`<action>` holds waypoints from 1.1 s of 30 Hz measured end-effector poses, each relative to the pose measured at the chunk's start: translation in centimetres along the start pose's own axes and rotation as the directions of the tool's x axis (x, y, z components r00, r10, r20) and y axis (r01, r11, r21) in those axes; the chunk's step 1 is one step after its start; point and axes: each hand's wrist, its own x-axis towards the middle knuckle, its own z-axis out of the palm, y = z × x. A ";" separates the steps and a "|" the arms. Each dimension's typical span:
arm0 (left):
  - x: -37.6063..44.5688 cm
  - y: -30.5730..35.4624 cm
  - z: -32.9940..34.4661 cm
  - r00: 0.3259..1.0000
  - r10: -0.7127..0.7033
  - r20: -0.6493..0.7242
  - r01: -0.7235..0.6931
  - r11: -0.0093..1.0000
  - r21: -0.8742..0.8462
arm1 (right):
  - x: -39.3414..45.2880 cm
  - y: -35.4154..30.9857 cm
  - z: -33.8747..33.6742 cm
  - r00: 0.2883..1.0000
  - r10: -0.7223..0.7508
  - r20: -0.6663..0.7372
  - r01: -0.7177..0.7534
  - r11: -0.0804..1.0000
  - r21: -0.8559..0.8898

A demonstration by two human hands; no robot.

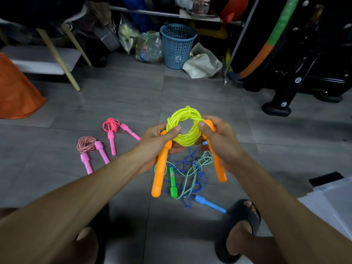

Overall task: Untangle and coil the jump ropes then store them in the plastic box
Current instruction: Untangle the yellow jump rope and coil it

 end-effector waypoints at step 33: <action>14.8 -26.9 -29.5 0.768 0.333 -0.547 0.370 0.467 0.803 | 25.0 29.9 32.3 0.985 0.168 -0.033 -0.159 0.825 -0.542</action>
